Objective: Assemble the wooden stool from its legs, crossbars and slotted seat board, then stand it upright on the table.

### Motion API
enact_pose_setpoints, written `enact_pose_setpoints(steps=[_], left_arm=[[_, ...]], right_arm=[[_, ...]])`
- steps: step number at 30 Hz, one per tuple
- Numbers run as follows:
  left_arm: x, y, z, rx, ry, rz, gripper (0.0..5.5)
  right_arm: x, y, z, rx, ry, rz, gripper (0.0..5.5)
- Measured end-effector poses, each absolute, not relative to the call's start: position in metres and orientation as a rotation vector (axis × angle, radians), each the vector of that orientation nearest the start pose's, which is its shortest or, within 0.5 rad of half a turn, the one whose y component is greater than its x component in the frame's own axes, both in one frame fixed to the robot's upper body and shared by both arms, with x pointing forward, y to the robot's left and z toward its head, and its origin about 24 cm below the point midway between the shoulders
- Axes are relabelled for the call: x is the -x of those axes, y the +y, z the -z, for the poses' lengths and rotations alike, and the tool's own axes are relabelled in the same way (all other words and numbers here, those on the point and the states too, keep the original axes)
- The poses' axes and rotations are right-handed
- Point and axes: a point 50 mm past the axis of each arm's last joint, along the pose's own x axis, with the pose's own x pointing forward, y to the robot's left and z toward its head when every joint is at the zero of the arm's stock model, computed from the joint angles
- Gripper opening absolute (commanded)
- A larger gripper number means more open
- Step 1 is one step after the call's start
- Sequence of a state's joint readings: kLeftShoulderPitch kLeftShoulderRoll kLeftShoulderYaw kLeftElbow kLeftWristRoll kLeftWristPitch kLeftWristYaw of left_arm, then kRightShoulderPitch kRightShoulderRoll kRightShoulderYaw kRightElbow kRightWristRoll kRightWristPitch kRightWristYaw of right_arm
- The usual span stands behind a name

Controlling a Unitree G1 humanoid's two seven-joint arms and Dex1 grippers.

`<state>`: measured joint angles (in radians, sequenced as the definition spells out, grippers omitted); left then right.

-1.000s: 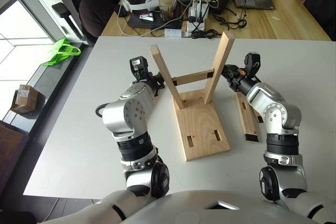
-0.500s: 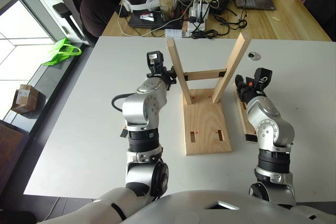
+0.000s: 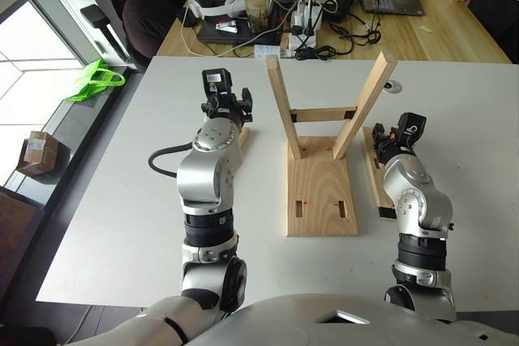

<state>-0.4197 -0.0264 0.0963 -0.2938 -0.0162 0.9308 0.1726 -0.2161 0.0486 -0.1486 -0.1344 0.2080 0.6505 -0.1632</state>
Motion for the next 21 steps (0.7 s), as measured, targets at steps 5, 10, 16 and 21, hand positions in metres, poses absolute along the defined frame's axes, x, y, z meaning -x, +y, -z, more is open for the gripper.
enact_pose_setpoints(steps=[5,10,16,21], left_arm=[[-0.307,0.150,-0.134,0.010,0.213,-0.149,2.89],[-0.310,0.148,-0.138,0.014,0.185,-0.145,2.89],[-0.313,0.147,-0.138,0.013,0.180,-0.139,2.89],[-0.313,0.147,-0.139,0.013,0.174,-0.138,2.89]], right_arm=[[-0.290,-0.148,-0.064,-0.251,0.312,0.119,2.07],[-0.293,-0.147,-0.064,-0.248,0.308,0.119,2.07],[-0.295,-0.147,-0.063,-0.247,0.305,0.123,2.07],[-0.295,-0.145,-0.062,-0.248,0.306,0.120,2.07]])
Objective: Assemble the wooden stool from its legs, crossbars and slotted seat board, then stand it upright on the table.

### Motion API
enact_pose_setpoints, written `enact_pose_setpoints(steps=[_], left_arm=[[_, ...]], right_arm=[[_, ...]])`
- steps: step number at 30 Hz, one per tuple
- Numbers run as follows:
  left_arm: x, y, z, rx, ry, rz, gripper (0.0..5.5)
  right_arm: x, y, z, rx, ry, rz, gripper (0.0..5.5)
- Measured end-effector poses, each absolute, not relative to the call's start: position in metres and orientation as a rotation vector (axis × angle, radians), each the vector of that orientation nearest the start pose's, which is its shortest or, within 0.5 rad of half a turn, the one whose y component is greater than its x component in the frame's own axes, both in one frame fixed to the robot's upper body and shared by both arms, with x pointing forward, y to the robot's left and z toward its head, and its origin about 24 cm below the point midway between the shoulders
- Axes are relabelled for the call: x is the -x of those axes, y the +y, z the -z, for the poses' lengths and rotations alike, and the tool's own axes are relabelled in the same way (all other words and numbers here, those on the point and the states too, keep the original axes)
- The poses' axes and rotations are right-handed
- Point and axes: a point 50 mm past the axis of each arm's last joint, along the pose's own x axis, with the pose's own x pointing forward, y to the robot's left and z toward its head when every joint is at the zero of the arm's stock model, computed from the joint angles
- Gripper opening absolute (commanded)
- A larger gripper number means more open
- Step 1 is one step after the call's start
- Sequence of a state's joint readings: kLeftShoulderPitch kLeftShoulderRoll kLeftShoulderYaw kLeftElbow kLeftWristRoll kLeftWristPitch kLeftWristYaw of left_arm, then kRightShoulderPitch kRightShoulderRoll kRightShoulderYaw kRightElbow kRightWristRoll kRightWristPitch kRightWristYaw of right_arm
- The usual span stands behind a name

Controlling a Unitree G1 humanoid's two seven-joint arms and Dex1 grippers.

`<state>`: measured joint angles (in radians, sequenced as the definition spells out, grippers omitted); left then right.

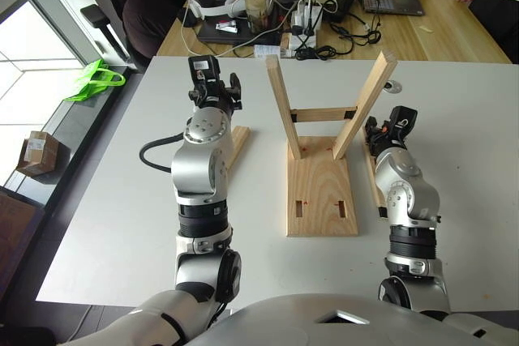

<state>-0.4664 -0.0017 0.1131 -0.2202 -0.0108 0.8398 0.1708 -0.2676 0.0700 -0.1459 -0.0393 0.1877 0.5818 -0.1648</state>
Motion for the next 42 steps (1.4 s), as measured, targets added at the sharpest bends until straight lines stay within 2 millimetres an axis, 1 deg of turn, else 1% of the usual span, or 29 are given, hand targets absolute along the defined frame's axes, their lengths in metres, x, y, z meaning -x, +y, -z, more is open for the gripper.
enact_pose_setpoints(steps=[11,14,17,18,20,21,22,23,25,26,28,31,32,34,37,39,40,42], left_arm=[[-0.317,0.145,-0.144,0.016,0.143,-0.131,2.89],[-0.315,0.148,-0.141,-0.023,0.114,-0.127,2.89],[-0.308,0.159,-0.130,-0.061,0.116,-0.149,2.89],[-0.305,0.166,-0.126,-0.061,0.121,-0.168,2.89],[-0.293,0.201,-0.115,-0.049,0.158,-0.286,2.89],[-0.288,0.215,-0.112,-0.038,0.171,-0.338,2.89],[-0.284,0.227,-0.110,-0.018,0.180,-0.386,2.89],[-0.283,0.232,-0.110,0.000,0.180,-0.406,2.89],[-0.282,0.233,-0.115,0.021,0.173,-0.407,2.89],[-0.282,0.231,-0.119,0.031,0.167,-0.399,2.89],[-0.282,0.221,-0.127,0.066,0.156,-0.371,2.89],[-0.280,0.197,-0.139,0.102,0.143,-0.288,2.89],[-0.278,0.195,-0.143,0.102,0.139,-0.273,2.89],[-0.276,0.199,-0.144,0.094,0.149,-0.280,2.89],[-0.269,0.218,-0.143,0.041,0.160,-0.312,2.89],[-0.258,0.242,-0.138,0.001,0.189,-0.381,2.89],[-0.255,0.248,-0.139,-0.007,0.189,-0.400,2.89],[-0.253,0.249,-0.142,-0.001,0.186,-0.407,2.89]], right_arm=[[-0.298,-0.143,-0.064,-0.246,0.302,0.108,2.07],[-0.299,-0.144,-0.066,-0.227,0.281,0.098,2.07],[-0.300,-0.151,-0.070,-0.197,0.232,0.117,2.07],[-0.300,-0.155,-0.070,-0.186,0.225,0.131,2.07],[-0.299,-0.173,-0.068,-0.150,0.226,0.193,2.07],[-0.298,-0.180,-0.067,-0.137,0.233,0.228,2.07],[-0.297,-0.188,-0.066,-0.121,0.235,0.267,2.07],[-0.297,-0.193,-0.066,-0.108,0.235,0.295,2.07],[-0.295,-0.199,-0.067,-0.098,0.236,0.348,2.07],[-0.295,-0.201,-0.067,-0.102,0.237,0.362,2.07],[-0.293,-0.203,-0.075,-0.119,0.217,0.376,2.07],[-0.293,-0.193,-0.095,-0.171,0.174,0.287,2.07],[-0.292,-0.191,-0.099,-0.178,0.168,0.266,2.07],[-0.290,-0.193,-0.102,-0.185,0.166,0.257,2.07],[-0.286,-0.206,-0.105,-0.195,0.145,0.330,2.07],[-0.283,-0.221,-0.105,-0.182,0.143,0.415,2.07],[-0.282,-0.222,-0.106,-0.175,0.139,0.420,2.07],[-0.283,-0.220,-0.108,-0.161,0.153,0.410,2.07]])
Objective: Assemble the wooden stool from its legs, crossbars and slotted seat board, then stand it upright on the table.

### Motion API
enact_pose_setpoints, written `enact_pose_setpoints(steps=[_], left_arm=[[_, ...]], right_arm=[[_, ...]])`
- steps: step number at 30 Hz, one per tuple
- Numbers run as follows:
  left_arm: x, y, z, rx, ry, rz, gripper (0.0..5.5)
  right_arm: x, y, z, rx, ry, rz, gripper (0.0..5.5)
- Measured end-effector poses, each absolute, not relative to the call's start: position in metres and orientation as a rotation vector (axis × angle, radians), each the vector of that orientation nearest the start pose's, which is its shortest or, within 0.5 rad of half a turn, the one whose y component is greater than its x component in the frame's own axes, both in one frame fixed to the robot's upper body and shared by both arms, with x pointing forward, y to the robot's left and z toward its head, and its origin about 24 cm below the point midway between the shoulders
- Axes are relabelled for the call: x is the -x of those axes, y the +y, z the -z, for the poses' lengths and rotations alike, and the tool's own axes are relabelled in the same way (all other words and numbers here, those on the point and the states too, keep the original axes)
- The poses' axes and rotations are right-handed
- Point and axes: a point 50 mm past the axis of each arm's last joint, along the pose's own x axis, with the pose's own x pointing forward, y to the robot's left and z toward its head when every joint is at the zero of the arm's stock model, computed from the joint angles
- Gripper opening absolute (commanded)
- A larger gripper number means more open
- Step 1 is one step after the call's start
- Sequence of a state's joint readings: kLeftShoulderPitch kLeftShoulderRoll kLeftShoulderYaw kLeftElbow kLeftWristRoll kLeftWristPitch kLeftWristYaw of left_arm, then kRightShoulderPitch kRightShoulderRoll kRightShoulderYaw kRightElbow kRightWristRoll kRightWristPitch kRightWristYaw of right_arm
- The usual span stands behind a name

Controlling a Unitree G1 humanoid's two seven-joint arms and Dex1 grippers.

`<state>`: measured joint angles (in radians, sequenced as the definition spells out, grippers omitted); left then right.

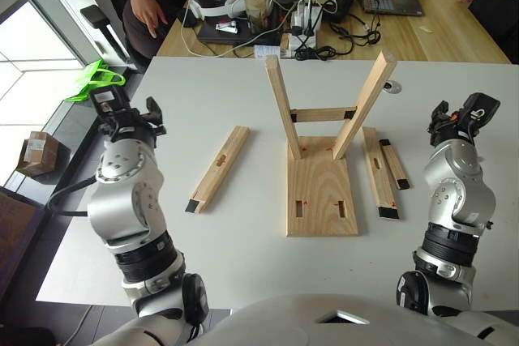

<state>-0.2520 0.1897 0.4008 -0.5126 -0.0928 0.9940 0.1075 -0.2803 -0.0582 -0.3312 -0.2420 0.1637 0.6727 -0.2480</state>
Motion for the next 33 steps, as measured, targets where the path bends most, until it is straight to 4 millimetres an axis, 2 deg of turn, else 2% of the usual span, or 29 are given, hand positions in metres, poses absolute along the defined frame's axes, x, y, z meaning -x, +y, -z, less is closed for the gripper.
enact_pose_setpoints(steps=[1,4,5,6,8,9,10,11,12,17,22,24,26,29,31,33], left_arm=[[-0.254,0.245,-0.143,0.019,0.182,-0.400,2.89],[-0.275,0.178,-0.143,0.202,0.209,-0.192,2.89],[-0.284,0.133,-0.146,0.266,0.249,-0.027,2.89],[-0.287,0.105,-0.150,0.244,0.278,0.071,2.89],[-0.286,0.093,-0.143,0.203,0.363,0.106,2.89],[-0.283,0.073,-0.143,0.187,0.395,0.222,2.89],[-0.277,0.052,-0.147,0.181,0.390,0.352,2.89],[-0.276,0.051,-0.147,0.179,0.398,0.366,2.89],[-0.277,0.057,-0.146,0.184,0.400,0.336,2.89],[-0.274,0.094,-0.146,0.182,0.363,0.174,2.89],[-0.269,0.119,-0.157,0.083,0.288,0.125,2.89],[-0.268,0.130,-0.141,-0.018,0.355,0.132,2.89],[-0.260,0.134,-0.110,-0.095,0.496,0.191,2.89],[-0.239,0.144,-0.081,-0.072,0.639,0.229,2.89],[-0.226,0.152,-0.067,-0.027,0.712,0.228,2.89],[-0.223,0.153,-0.064,-0.011,0.724,0.239,2.89]], right_arm=[[-0.283,-0.218,-0.108,-0.164,0.167,0.399,2.07],[-0.291,-0.188,-0.120,-0.262,0.178,0.243,2.07],[-0.294,-0.161,-0.128,-0.348,0.181,0.101,2.07],[-0.294,-0.144,-0.133,-0.400,0.185,0.019,2.07],[-0.290,-0.142,-0.137,-0.403,0.194,-0.007,2.07],[-0.288,-0.130,-0.141,-0.431,0.195,-0.120,2.07],[-0.285,-0.106,-0.143,-0.467,0.221,-0.266,2.07],[-0.283,-0.094,-0.144,-0.483,0.233,-0.342,2.07],[-0.282,-0.094,-0.144,-0.480,0.235,-0.349,2.07],[-0.284,-0.125,-0.123,-0.361,0.286,-0.198,2.07],[-0.280,-0.132,-0.115,-0.297,0.310,-0.228,2.07],[-0.275,-0.135,-0.107,-0.266,0.353,-0.256,2.07],[-0.272,-0.140,-0.101,-0.239,0.381,-0.258,2.07],[-0.272,-0.156,-0.098,-0.224,0.389,-0.211,2.07],[-0.271,-0.173,-0.098,-0.208,0.387,-0.161,2.07],[-0.273,-0.179,-0.100,-0.206,0.353,-0.144,2.07]])
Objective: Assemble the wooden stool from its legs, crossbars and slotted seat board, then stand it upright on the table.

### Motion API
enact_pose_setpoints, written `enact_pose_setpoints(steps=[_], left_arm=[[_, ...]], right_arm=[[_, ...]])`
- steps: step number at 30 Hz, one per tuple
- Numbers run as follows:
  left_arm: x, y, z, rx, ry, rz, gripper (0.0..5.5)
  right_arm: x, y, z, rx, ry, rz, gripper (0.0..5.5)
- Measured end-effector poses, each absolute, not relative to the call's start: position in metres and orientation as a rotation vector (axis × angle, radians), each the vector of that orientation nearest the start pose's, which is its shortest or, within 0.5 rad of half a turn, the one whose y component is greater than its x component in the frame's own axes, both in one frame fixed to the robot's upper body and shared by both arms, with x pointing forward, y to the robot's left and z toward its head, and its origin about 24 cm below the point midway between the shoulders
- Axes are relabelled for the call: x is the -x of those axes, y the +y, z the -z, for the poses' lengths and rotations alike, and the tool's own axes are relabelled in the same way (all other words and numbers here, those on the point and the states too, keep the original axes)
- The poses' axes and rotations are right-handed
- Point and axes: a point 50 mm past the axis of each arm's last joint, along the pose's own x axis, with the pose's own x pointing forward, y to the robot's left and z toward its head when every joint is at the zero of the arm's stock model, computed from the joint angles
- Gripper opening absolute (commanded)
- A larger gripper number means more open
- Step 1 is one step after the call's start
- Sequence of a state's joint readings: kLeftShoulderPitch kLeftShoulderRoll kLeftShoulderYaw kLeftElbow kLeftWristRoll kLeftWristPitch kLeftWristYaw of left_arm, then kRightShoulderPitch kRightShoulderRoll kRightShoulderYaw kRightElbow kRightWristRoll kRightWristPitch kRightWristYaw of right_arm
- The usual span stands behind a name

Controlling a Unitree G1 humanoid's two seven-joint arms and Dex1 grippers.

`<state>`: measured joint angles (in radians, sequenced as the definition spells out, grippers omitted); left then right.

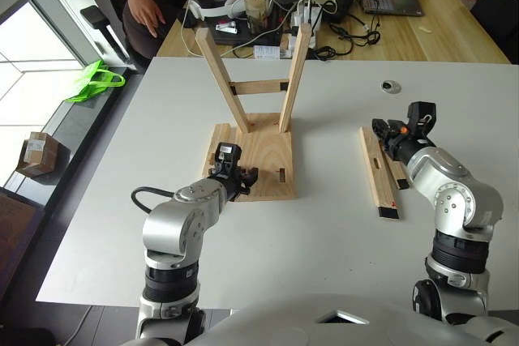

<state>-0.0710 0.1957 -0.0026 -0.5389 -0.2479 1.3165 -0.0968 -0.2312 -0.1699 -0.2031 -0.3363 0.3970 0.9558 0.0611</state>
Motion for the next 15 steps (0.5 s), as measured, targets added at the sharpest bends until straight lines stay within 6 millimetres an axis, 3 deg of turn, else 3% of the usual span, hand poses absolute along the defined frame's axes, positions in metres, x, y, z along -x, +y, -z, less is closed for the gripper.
enact_pose_setpoints(steps=[2,6,8,15], left_arm=[[-0.223,0.145,-0.062,-0.021,0.718,0.276,2.89],[-0.227,0.124,-0.059,-0.099,0.690,0.382,2.89],[-0.224,0.127,-0.059,-0.139,0.692,0.424,2.89],[-0.192,0.146,-0.060,-0.227,0.756,0.596,2.89]], right_arm=[[-0.285,-0.167,-0.112,-0.250,0.271,-0.186,2.07],[-0.331,-0.124,-0.170,-0.319,0.038,-0.319,2.07],[-0.349,-0.111,-0.189,-0.317,-0.012,-0.341,2.07],[-0.370,-0.103,-0.212,-0.338,-0.077,-0.364,2.07]])
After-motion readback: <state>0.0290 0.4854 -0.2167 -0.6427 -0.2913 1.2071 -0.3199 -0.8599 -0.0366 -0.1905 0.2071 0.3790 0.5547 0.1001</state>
